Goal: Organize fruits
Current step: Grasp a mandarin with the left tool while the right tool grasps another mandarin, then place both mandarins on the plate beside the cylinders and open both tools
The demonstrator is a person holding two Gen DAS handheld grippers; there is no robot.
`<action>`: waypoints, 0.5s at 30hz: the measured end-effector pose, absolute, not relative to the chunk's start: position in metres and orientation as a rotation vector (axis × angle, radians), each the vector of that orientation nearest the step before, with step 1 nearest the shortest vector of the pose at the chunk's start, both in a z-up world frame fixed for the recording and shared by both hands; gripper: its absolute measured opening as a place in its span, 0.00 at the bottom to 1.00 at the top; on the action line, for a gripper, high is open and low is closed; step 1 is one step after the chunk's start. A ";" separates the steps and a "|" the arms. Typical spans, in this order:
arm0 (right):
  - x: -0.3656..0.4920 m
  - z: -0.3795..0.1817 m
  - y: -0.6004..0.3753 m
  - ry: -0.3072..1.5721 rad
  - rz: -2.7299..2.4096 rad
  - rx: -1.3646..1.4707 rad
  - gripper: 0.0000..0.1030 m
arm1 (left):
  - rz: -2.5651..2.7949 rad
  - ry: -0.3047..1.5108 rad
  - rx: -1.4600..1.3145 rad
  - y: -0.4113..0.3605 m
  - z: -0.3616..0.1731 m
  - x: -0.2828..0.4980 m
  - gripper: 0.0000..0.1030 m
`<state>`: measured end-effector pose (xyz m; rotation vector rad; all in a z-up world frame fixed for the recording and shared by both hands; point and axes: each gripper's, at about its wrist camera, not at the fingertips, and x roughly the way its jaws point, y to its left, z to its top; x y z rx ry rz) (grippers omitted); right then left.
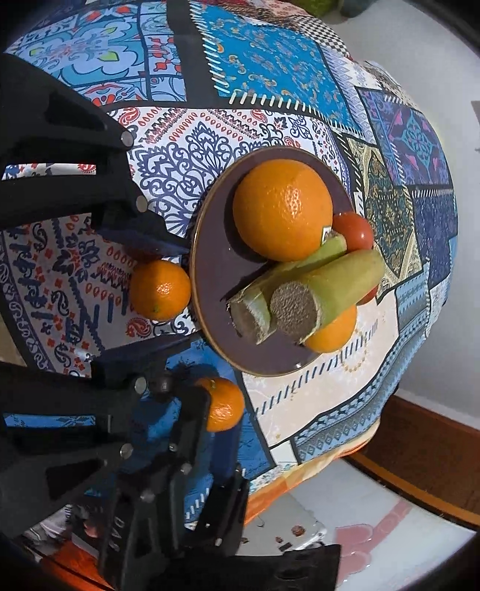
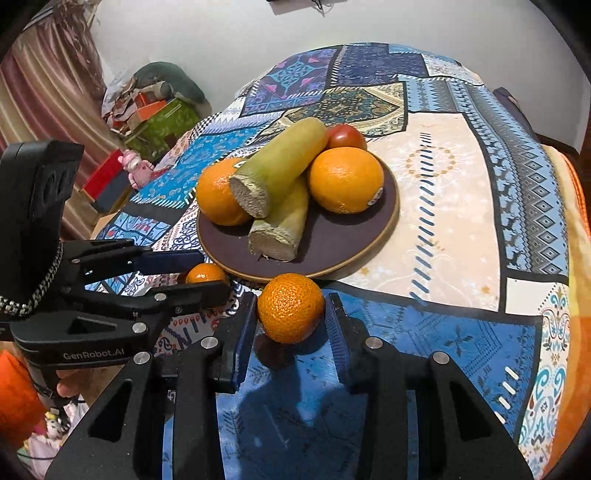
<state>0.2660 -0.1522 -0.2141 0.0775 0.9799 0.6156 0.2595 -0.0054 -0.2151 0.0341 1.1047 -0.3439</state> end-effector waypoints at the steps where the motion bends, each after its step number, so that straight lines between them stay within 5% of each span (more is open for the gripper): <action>1: 0.266 -0.214 -0.152 0.979 0.616 0.081 0.34 | -0.347 1.107 0.042 -0.006 -0.215 0.259 0.43; 5: 0.266 -0.213 -0.154 0.972 0.618 0.094 0.34 | -0.352 1.116 0.087 -0.010 -0.216 0.259 0.32; 15: 0.273 -0.205 -0.157 0.948 0.613 0.101 0.34 | -0.319 1.090 0.027 0.000 -0.202 0.254 0.31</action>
